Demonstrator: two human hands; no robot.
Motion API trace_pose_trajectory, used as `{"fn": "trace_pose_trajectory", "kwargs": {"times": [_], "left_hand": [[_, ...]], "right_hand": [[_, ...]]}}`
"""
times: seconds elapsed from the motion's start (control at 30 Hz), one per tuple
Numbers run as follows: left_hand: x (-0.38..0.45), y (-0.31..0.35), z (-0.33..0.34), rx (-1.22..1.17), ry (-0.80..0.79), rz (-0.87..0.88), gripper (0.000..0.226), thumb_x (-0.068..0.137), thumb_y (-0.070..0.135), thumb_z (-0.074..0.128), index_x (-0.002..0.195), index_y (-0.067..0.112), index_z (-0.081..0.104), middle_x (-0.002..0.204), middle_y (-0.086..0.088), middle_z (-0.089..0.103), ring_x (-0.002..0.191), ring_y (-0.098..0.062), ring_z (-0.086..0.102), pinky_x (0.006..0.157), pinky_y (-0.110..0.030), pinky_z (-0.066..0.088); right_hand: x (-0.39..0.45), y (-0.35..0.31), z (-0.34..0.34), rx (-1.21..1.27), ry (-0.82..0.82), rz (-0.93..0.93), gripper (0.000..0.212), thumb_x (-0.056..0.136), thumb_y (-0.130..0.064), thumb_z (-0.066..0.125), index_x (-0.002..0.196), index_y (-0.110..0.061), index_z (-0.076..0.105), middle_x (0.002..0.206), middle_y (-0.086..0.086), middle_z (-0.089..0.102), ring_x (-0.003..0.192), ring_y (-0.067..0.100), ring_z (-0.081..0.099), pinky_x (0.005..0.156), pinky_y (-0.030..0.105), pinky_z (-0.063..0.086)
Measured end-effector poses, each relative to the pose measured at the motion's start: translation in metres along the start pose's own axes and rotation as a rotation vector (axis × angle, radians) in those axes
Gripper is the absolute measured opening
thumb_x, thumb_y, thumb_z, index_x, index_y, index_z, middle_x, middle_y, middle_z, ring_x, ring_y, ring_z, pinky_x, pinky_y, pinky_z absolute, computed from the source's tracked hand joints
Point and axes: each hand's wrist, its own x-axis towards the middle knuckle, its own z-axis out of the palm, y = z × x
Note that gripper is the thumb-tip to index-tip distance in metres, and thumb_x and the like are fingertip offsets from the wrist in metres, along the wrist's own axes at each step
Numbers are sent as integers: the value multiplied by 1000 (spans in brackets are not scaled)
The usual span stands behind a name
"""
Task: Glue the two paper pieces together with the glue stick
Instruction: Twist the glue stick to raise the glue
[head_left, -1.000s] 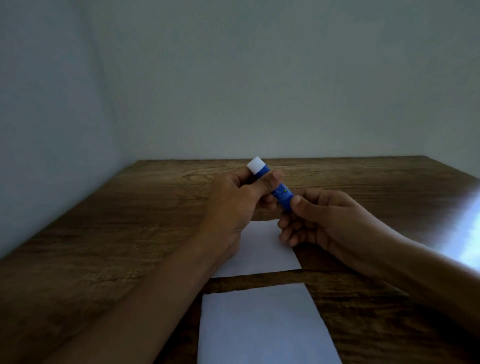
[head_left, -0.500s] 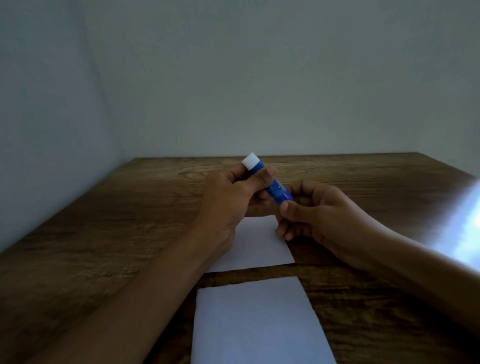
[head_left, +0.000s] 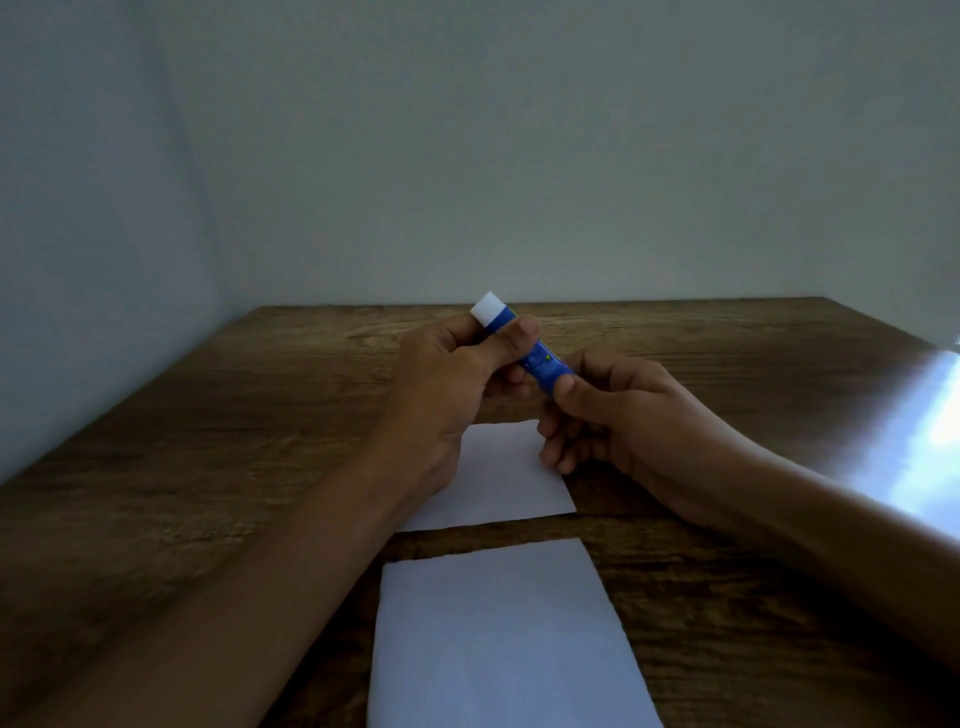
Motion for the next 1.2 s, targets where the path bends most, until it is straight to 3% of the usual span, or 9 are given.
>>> {"fn": "trace_pose_trajectory", "kwargs": {"times": [0.1, 0.27, 0.37, 0.47, 0.63, 0.73, 0.87, 1.1, 1.2], "left_hand": [[0, 1, -1, -17, 1, 2, 25, 51, 34, 69, 70, 17, 69, 48, 4, 58, 46, -6, 55, 53, -19, 52], [0, 1, 0, -4, 8, 20, 28, 51, 35, 68, 71, 16, 68, 49, 5, 60, 48, -6, 55, 54, -19, 51], [0, 2, 1, 5, 1, 21, 28, 50, 36, 69, 70, 17, 69, 51, 5, 62, 49, -6, 55, 55, -19, 51], [-1, 3, 1, 7, -4, 14, 30, 50, 36, 69, 73, 16, 68, 49, 5, 59, 50, -8, 56, 59, -22, 53], [-1, 4, 0, 17, 12, 3, 30, 49, 36, 68, 73, 17, 68, 48, 6, 60, 50, -7, 57, 57, -21, 53], [-2, 5, 2, 20, -1, 7, 29, 49, 35, 68, 72, 17, 68, 49, 6, 61, 49, -6, 57, 57, -20, 52], [-2, 4, 1, 15, -1, 21, 28, 50, 35, 68, 72, 17, 69, 47, 6, 60, 48, -7, 57, 57, -19, 52], [-2, 5, 2, -3, -10, 24, 22, 51, 32, 69, 67, 18, 69, 51, 4, 63, 48, -6, 57, 53, -18, 52], [-3, 5, 2, 12, -19, 32, 24, 53, 32, 68, 70, 16, 69, 51, 6, 63, 49, -4, 56, 55, -18, 52]], "right_hand": [[-1, -3, 1, 32, -21, 24, 22, 91, -22, 46, 91, -4, 60, 65, 7, 65, 56, 19, 63, 51, 24, 51], [-2, -3, 2, -65, 70, -97, 35, 68, -24, 63, 97, -6, 58, 68, 7, 66, 59, 17, 63, 54, 25, 52], [-3, -6, 0, -92, 85, -112, 12, 84, -15, 57, 91, -6, 60, 71, 11, 64, 57, 18, 62, 51, 26, 49], [-4, -6, 2, -13, 40, -26, 24, 94, -21, 42, 86, -7, 60, 66, 10, 63, 53, 20, 61, 47, 25, 48], [-3, -4, 3, -119, 45, -77, 18, 85, -21, 56, 99, -10, 57, 67, 6, 64, 58, 18, 62, 52, 26, 49], [-3, -6, 0, -201, 76, -136, 10, 87, -13, 55, 94, -9, 60, 64, 5, 63, 57, 18, 61, 51, 26, 47], [-4, -8, 2, -96, 23, -23, 25, 94, -23, 43, 85, -7, 60, 65, 7, 62, 52, 18, 58, 44, 23, 45], [-4, -6, 2, -255, 116, -141, 4, 86, -18, 58, 84, -17, 61, 55, 0, 61, 54, 17, 57, 49, 26, 46], [-5, -7, 2, -129, 68, -83, 26, 92, -19, 49, 71, -15, 63, 57, 0, 60, 47, 16, 54, 42, 23, 41]]}}
